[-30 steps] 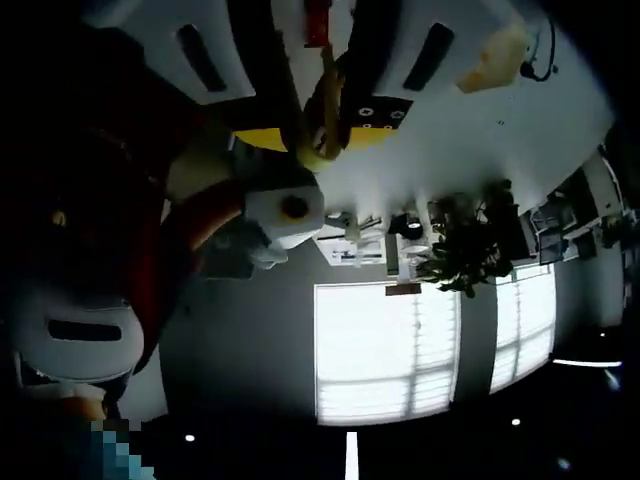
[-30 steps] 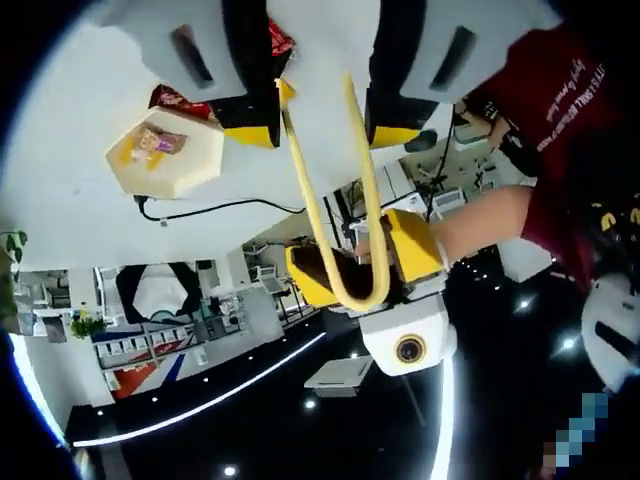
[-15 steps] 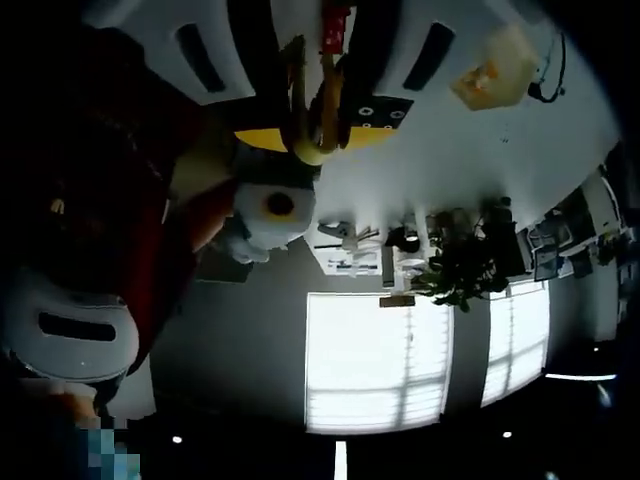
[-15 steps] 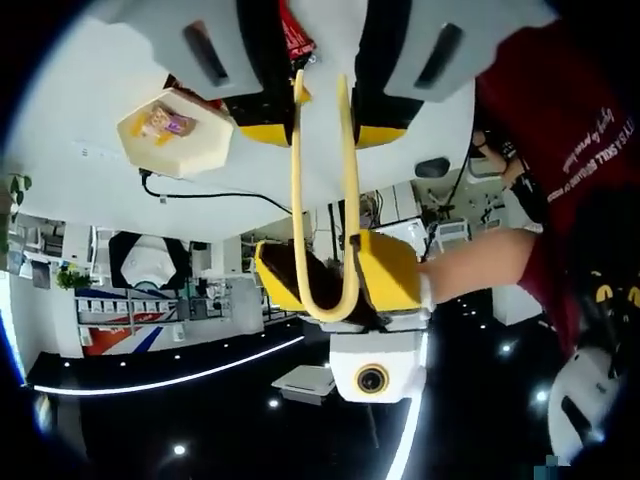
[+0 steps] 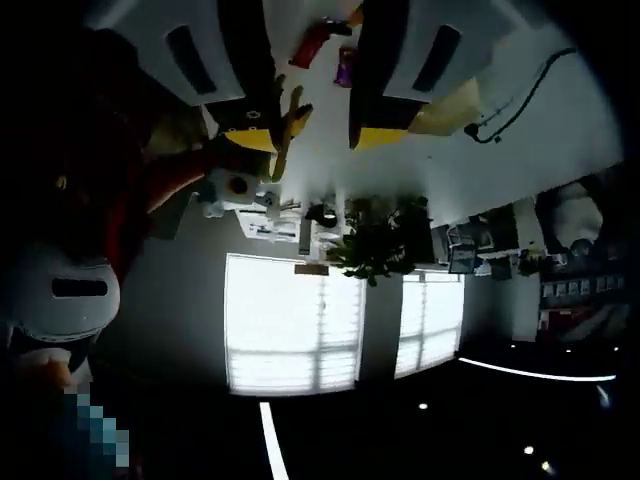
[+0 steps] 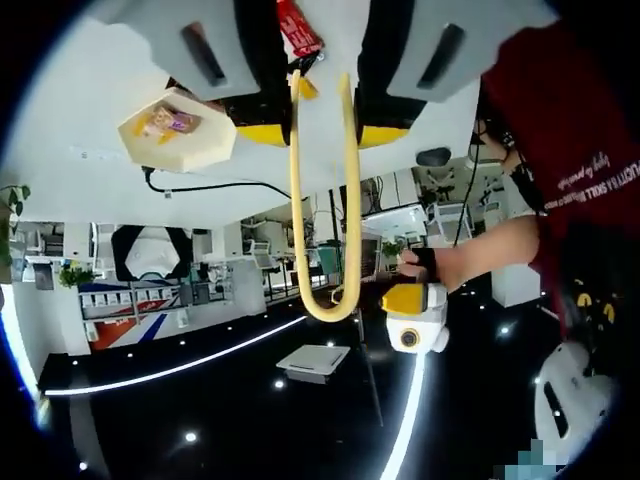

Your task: Place the target food into the container with the food tongs after gripping and lifting it, then release it inside without dropping or visibly crushing the food.

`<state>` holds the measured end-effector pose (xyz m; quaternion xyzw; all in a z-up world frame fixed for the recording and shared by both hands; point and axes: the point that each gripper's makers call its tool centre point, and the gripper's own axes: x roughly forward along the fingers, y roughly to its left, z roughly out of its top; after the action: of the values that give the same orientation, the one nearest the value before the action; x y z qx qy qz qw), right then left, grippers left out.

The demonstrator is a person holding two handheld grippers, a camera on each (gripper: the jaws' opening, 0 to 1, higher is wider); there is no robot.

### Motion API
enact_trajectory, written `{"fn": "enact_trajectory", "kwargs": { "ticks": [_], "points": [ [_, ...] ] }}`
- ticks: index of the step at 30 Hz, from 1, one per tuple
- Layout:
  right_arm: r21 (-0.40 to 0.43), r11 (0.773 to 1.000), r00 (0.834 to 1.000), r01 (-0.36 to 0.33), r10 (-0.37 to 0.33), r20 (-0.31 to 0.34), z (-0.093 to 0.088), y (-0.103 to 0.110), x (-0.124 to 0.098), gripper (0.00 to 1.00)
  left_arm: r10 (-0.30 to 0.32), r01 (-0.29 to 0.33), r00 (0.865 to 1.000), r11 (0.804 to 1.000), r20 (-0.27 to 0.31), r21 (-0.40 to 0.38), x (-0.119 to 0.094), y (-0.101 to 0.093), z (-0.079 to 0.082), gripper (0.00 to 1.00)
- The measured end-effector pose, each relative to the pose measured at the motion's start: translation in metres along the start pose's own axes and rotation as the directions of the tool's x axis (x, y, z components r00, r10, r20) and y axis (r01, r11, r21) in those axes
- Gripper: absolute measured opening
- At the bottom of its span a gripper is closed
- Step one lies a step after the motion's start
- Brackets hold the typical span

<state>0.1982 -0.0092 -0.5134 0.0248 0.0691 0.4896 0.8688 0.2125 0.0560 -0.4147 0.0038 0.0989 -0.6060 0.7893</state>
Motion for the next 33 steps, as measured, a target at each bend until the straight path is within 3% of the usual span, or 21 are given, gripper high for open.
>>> {"fn": "enact_trajectory", "kwargs": {
  "ticks": [4, 6, 8, 13, 15, 17, 23, 25, 31, 33],
  "points": [
    [-0.011, 0.997, 0.997, -0.082, 0.082, 0.011, 0.003, 0.011, 0.0, 0.21, 0.126, -0.123, 0.992, 0.986, 0.015, -0.112, -0.034, 0.011, -0.032, 0.25],
    [-0.016, 0.995, 0.995, -0.101, 0.101, 0.005, 0.001, 0.013, 0.001, 0.21, 0.164, -0.157, 0.986, 0.977, 0.037, -0.143, -0.042, 0.014, -0.035, 0.24],
    [-0.042, 0.988, 0.989, -0.149, 0.148, -0.023, -0.008, 0.016, 0.004, 0.22, 0.225, -0.209, 0.972, 0.958, 0.065, -0.196, -0.054, 0.018, -0.044, 0.24],
    [-0.092, 0.973, 0.977, -0.21, 0.206, -0.056, -0.017, 0.017, 0.006, 0.22, 0.358, -0.351, 0.934, 0.92, 0.011, -0.175, -0.069, 0.025, -0.07, 0.24],
    [-0.125, 0.965, 0.972, -0.231, 0.222, -0.083, -0.021, 0.017, 0.006, 0.21, 0.349, -0.342, 0.937, 0.921, 0.009, -0.188, -0.069, 0.018, -0.076, 0.24],
    [-0.144, 0.956, 0.965, -0.255, 0.242, -0.1, -0.023, 0.019, 0.005, 0.21, 0.364, -0.362, 0.931, 0.915, -0.019, -0.178, -0.07, 0.015, -0.084, 0.24],
    [-0.112, 0.949, 0.951, -0.293, 0.277, -0.139, -0.037, 0.015, 0.008, 0.21, 0.38, -0.383, 0.923, 0.907, -0.054, -0.174, -0.078, 0.005, -0.096, 0.24],
    [-0.109, 0.951, 0.95, -0.29, 0.272, -0.153, -0.043, 0.011, 0.01, 0.21, 0.421, -0.425, 0.905, 0.89, -0.06, -0.163, -0.088, 0.01, -0.097, 0.24],
    [-0.101, 0.949, 0.945, -0.3, 0.281, -0.168, -0.056, 0.002, 0.015, 0.22, 0.47, -0.468, 0.882, 0.866, -0.035, -0.176, -0.11, 0.016, -0.092, 0.24],
    [-0.087, 0.948, 0.942, -0.305, 0.287, -0.173, -0.062, -0.001, 0.016, 0.22, 0.515, -0.504, 0.857, 0.833, -0.014, -0.226, -0.121, 0.021, -0.091, 0.24]
  ]
}}
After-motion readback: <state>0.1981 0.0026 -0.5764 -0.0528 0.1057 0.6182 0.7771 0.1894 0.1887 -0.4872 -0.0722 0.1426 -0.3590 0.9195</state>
